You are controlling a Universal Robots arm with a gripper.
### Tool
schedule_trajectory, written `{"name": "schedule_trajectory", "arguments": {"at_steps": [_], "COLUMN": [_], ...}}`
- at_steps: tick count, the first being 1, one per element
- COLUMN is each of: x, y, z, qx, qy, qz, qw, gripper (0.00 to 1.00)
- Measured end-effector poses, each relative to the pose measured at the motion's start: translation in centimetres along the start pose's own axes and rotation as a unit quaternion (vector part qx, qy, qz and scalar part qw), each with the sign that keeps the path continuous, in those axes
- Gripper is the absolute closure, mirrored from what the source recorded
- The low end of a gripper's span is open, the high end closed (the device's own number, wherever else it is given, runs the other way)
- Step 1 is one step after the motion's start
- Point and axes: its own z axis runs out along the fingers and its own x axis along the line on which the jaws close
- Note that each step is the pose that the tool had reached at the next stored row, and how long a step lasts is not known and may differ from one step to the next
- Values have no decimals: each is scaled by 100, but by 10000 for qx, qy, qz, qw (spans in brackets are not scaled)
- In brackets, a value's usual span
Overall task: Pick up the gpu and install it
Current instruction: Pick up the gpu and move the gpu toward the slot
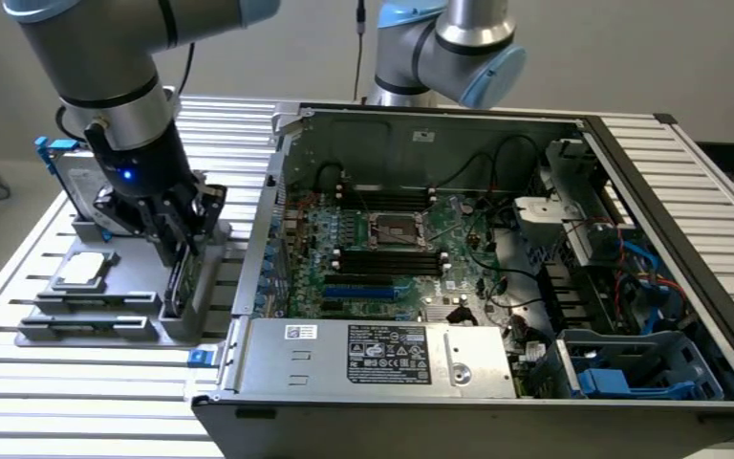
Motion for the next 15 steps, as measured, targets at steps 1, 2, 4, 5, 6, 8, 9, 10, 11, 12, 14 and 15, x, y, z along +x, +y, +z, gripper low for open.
{"name": "schedule_trajectory", "arguments": {"at_steps": [1, 2, 4, 5, 6, 8, 9, 10, 11, 12, 14, 15], "x": [-1, -1, -2, -2, -2, -3, -3, -3, -3, -3, -8, -10], "y": [7, 16, 33, 40, 46, 50, 51, 52, 53, 54, 55, 55], "z": [10, 21, 46, 59, 72, 87, 93, 97, 101, 105, 109, 110], "qx": [0, 1, 0, -1, -1, -1, -1, -1, 0, 1, 3, 4], "qy": [3, 6, 8, 9, 10, 26, 38, 49, 57, 65, 75, 79], "qz": [-4, -8, -15, -18, -22, -25, -26, -26, -26, -26, -26, -26], "qw": [10000, 10000, 10000, 10000, 10000, 10000, 10000, 10000, 10000, 10000, 10000, 10000], "gripper": [64, 64, 64, 64, 64, 64, 64, 64, 64, 64, 64, 64]}}
